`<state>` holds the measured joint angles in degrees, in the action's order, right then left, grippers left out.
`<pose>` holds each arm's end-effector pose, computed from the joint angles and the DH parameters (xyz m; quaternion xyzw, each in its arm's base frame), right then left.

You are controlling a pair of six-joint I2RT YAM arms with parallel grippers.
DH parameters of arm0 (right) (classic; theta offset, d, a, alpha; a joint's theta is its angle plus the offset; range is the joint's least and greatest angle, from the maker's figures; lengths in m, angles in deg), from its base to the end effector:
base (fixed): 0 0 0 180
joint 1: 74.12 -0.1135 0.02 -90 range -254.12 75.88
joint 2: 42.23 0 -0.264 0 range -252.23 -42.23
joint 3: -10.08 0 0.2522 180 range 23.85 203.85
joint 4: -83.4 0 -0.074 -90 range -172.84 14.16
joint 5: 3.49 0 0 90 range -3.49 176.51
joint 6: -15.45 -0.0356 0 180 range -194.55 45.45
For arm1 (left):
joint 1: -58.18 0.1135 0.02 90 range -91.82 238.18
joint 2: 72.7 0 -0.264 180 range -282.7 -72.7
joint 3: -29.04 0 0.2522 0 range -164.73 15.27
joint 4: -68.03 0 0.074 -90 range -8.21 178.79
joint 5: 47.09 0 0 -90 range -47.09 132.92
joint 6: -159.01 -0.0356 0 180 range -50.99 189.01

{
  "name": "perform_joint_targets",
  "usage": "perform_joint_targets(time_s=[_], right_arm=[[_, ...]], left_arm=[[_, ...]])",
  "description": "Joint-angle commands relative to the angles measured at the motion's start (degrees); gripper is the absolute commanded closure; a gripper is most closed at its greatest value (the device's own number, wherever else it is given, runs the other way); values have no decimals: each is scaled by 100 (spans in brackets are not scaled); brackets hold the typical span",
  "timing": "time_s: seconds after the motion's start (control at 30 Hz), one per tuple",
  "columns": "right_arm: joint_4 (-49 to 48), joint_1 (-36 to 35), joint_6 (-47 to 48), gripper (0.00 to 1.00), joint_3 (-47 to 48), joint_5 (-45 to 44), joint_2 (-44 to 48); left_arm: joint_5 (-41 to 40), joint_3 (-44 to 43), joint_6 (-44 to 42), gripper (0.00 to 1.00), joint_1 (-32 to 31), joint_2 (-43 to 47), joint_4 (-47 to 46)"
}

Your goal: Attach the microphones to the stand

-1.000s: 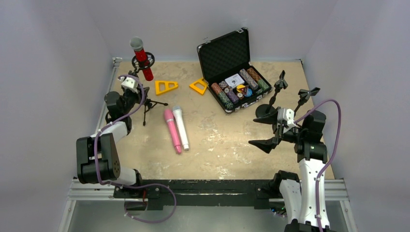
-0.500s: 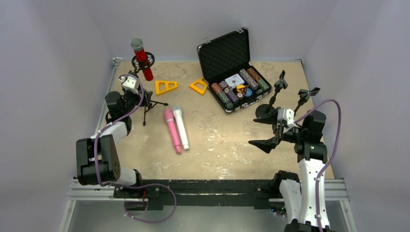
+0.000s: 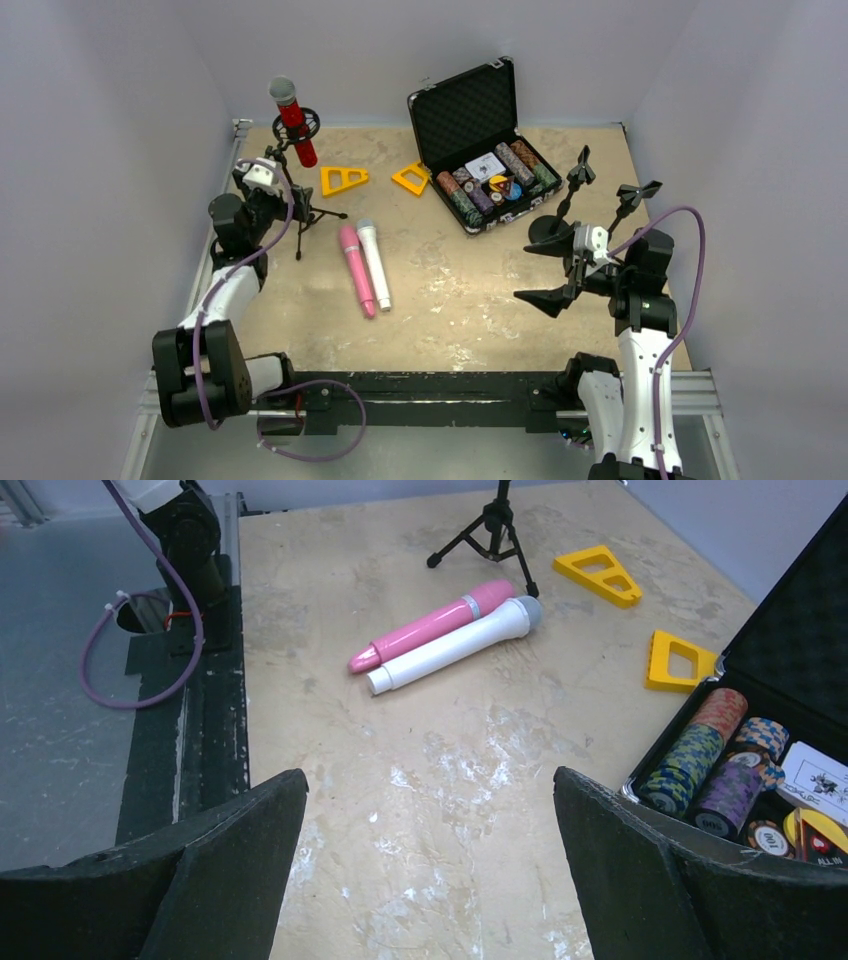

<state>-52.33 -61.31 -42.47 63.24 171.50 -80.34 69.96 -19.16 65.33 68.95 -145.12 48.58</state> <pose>0.1279 0.0073 0.3043 -0.4434 0.5699 0.3962 0.5672 0.2738 0.0356 0.2529 0.1138 0.7239 -0.0880 0.6747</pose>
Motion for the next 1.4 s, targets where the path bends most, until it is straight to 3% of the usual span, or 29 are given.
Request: perform_joint_targets(time_s=[0.0,0.13,0.23,0.37,0.5,0.63,0.93,1.2,1.37], right_arm=[[251,34,360,3,157,-7,1],[812,34,969,3,368,-147,-16],[1554,36,1551,2,728,-389,-61],[2763,36,2362,2,1280,-621,-199],[3501,34,2632,1,1876,-1142,-314],[3227,35,1654,1,2396,-1808,-311],[1120,33,-2115,2,3295,-3500,-321],[918,32,-3434,10,4347,-5277,-1370],[1095,10,-3733,14,4992,-6227,-2319]], left_arm=[[-566,216,154,1,-6,788,442],[-1462,23,710,1,-4,1850,1907],[-1666,-129,967,1,-6,2850,2935],[-1544,-444,1361,1,-17,3839,4295],[-1022,-592,1655,1,-150,4471,4989],[-438,-520,1845,1,-405,4809,5320],[-204,-7,1546,1,-1204,5722,5572],[-297,387,1763,1,-1261,5989,5187],[-327,380,1725,1,-1276,5970,5193]])
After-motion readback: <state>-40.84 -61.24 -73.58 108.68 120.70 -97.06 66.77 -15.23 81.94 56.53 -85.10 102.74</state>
